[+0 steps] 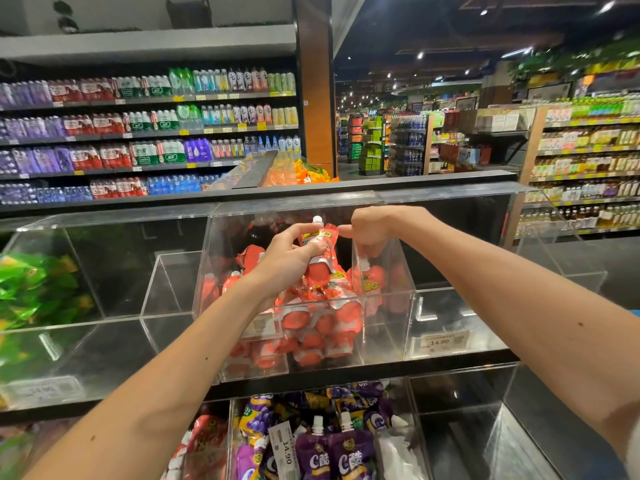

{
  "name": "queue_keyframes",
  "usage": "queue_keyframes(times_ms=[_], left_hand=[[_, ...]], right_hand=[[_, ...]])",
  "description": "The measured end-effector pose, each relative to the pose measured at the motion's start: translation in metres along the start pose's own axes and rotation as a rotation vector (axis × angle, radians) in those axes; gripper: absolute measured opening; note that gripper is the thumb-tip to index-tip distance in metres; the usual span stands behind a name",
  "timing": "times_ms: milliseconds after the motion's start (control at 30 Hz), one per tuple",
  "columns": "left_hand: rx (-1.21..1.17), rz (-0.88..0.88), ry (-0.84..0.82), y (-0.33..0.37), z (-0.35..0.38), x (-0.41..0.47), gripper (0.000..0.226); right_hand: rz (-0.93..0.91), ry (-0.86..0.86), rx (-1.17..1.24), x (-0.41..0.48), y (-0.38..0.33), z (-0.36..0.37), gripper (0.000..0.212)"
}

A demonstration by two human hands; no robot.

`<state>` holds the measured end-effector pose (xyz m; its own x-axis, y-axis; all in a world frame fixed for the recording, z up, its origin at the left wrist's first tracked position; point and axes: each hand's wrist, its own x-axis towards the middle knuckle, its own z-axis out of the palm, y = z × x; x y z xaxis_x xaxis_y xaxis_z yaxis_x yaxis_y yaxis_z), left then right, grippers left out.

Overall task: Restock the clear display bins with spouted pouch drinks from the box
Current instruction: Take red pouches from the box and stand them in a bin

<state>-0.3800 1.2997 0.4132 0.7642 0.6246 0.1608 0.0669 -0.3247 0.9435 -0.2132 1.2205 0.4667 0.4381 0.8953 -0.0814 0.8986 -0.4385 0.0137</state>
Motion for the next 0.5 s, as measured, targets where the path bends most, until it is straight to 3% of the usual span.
queue_keyframes(times_ms=[133,233,367,500], left_hand=[[0.034,-0.069,0.119,0.001,0.001,0.007,0.036],[0.007,-0.082,0.184,0.005,0.006,0.013,0.028],[-0.148,-0.065,0.128,0.013,0.018,0.016,0.019],[-0.223,-0.083,0.034,0.025,0.021,0.017,0.028]], right_hand=[[-0.109,0.219,0.196,-0.018,0.007,-0.006,0.027],[-0.227,0.235,0.357,-0.043,0.006,-0.016,0.039],[-0.249,0.262,0.361,-0.06,-0.003,-0.014,0.047],[-0.23,0.406,0.3,-0.049,0.0,-0.004,0.027]])
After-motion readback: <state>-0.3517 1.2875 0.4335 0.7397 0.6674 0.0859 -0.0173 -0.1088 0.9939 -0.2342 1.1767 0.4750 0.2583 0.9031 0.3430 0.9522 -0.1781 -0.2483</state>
